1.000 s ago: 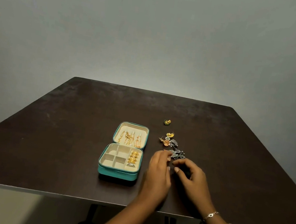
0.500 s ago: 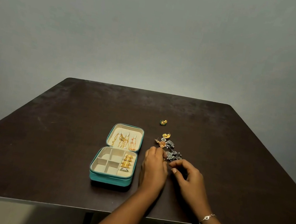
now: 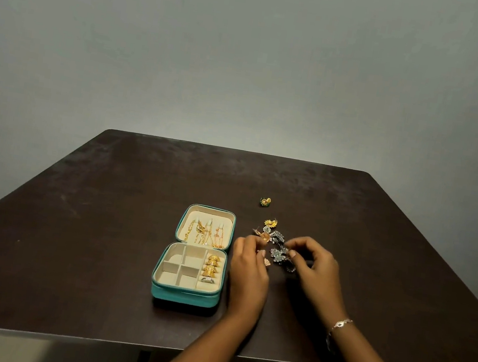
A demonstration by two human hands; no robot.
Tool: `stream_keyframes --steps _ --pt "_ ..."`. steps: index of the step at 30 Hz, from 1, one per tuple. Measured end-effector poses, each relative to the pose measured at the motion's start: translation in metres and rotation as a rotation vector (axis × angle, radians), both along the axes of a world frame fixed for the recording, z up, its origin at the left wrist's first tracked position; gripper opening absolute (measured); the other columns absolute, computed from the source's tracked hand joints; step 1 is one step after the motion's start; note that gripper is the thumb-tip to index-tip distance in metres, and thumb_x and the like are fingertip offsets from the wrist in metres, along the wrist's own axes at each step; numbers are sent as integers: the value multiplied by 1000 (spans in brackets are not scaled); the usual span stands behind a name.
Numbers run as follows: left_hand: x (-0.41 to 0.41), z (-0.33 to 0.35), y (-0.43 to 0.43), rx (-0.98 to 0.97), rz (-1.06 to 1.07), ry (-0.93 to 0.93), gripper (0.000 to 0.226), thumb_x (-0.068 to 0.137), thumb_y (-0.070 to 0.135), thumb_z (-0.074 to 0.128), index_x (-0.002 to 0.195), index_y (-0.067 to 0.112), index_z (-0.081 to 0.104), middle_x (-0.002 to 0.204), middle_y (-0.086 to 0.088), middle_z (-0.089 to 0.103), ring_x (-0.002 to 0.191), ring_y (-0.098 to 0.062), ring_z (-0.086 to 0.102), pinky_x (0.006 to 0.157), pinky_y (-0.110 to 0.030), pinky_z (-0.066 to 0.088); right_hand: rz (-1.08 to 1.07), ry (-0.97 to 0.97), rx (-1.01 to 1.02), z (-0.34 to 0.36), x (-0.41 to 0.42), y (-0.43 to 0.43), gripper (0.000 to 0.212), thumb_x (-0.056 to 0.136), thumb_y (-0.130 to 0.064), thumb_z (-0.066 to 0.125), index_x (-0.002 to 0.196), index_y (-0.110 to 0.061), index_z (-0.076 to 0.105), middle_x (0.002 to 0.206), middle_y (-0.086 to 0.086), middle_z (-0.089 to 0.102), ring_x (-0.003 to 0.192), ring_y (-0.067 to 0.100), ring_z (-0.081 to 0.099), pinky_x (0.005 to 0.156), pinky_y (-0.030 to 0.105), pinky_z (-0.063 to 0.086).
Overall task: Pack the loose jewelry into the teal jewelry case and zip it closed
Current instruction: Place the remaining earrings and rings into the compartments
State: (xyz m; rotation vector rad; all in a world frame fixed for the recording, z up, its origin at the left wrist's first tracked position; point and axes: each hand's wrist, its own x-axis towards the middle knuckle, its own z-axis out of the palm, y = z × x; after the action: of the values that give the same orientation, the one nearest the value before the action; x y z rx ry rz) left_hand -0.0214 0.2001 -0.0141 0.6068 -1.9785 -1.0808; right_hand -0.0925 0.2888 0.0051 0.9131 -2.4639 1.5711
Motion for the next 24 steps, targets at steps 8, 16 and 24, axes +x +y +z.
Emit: stream_keyframes --steps 8,16,24 --pt "-2 -1 -2 -8 18 -25 14 90 2 46 98 5 57 101 -9 51 83 -17 50 69 -21 36 82 308 547 20 -39 -62 17 86 -20 56 101 -20 65 102 0 62 102 18 51 81 33 44" --pt "-2 1 1 34 32 9 13 91 5 46 102 8 53 102 -6 50 84 -13 48 70 -19 34 100 434 851 17 -46 -85 18 88 -27 51 103 -24 62 108 0 62 107 23 48 84 34 37" --pt "-6 -1 -6 6 13 -2 13 91 5 45 102 6 53 100 -3 48 83 -9 44 70 -14 31 44 176 477 25 -52 -83 19 85 -11 60 99 -18 70 103 4 70 100 20 61 90 39 48"
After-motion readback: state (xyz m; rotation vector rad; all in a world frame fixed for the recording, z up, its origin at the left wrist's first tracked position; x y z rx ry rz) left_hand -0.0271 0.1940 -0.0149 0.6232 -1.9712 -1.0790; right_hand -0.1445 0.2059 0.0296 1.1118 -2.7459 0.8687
